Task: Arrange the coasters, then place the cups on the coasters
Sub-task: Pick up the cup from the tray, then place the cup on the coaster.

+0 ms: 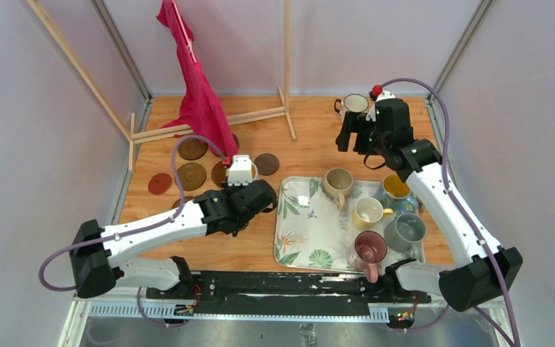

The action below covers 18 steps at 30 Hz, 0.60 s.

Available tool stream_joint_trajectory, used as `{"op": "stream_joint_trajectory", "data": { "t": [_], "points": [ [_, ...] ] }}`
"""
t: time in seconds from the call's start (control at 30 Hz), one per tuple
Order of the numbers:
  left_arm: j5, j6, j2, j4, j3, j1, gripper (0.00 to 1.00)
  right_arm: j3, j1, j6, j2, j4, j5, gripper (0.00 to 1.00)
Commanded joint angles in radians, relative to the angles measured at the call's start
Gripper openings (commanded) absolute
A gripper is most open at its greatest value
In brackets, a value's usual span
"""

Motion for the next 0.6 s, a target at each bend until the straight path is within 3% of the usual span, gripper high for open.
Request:
{"op": "stream_joint_trajectory", "data": {
  "t": [0.0,0.33,0.57],
  "points": [
    [-0.115,-0.044,-0.110,0.015,-0.028,0.104,0.00,-0.014,0.000,-0.009,-0.020,0.001,-0.020,0.91],
    [-0.113,-0.003,-0.121,0.008,-0.010,0.367,0.00,-0.014,0.000,-0.009,-0.024,0.002,-0.026,0.91],
    [-0.044,0.146,-0.034,0.173,0.040,0.577,0.00,-0.013,0.000,0.000,-0.018,0.004,-0.053,0.91]
  ]
}}
